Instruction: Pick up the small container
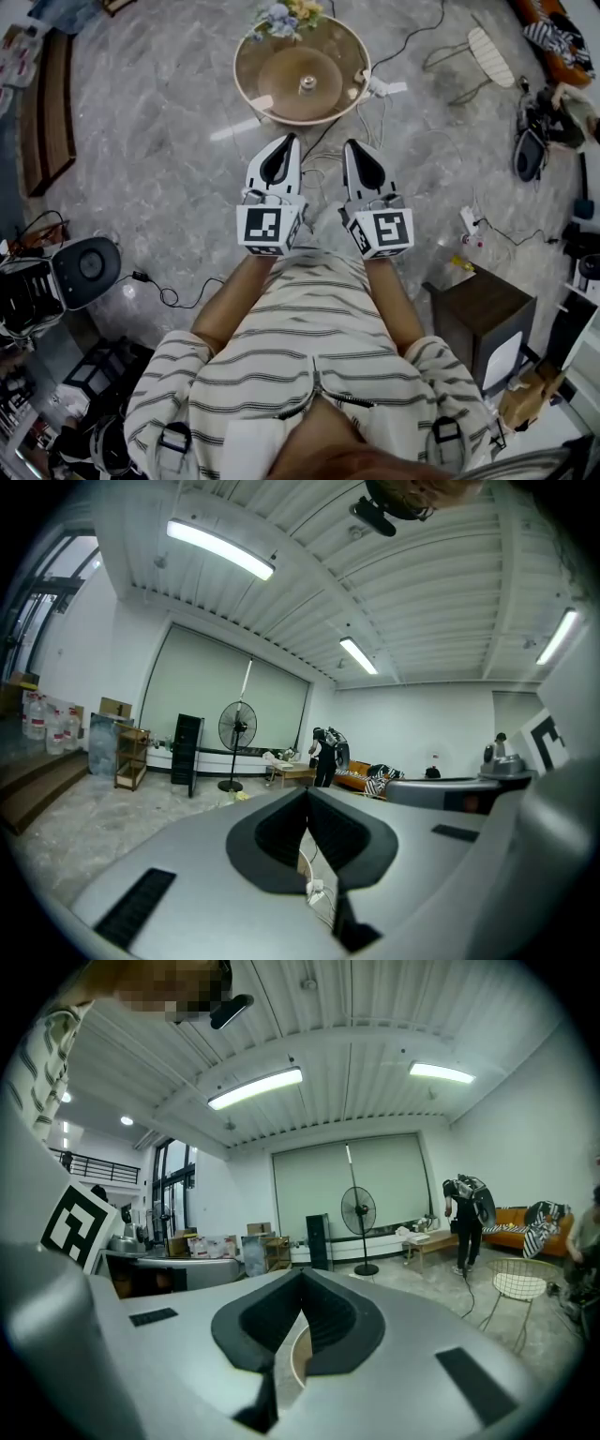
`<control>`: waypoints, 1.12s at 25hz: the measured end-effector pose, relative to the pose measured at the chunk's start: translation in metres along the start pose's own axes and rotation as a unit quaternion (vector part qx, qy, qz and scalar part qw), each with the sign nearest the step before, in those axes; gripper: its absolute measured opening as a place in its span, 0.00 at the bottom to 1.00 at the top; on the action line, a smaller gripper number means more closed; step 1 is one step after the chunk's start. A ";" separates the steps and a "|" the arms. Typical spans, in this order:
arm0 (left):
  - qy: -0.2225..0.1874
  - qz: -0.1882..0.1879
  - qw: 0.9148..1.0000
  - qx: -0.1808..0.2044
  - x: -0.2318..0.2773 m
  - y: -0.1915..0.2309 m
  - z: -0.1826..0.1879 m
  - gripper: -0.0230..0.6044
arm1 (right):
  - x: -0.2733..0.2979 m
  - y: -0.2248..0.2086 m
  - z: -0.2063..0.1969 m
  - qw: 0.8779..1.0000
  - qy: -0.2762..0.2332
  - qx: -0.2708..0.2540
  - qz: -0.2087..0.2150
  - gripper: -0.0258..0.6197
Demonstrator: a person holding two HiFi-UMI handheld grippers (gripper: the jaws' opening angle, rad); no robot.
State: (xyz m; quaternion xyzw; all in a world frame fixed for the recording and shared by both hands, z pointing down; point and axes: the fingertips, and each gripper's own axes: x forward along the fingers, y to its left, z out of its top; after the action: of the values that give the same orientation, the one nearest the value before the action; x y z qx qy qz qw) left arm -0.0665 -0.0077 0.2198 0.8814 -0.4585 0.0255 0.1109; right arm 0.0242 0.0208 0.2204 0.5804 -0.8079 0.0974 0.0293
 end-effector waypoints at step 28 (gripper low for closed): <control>0.068 0.098 0.993 -0.003 0.166 0.043 -0.105 0.04 | 0.165 -0.105 -0.114 0.988 0.094 0.003 0.121 0.05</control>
State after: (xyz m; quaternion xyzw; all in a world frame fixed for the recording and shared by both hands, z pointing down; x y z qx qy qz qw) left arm 0.0009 -0.1417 0.3535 0.8283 -0.5338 0.0943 0.1415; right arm 0.0621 -0.1430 0.3716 0.4670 -0.8653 0.1573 0.0916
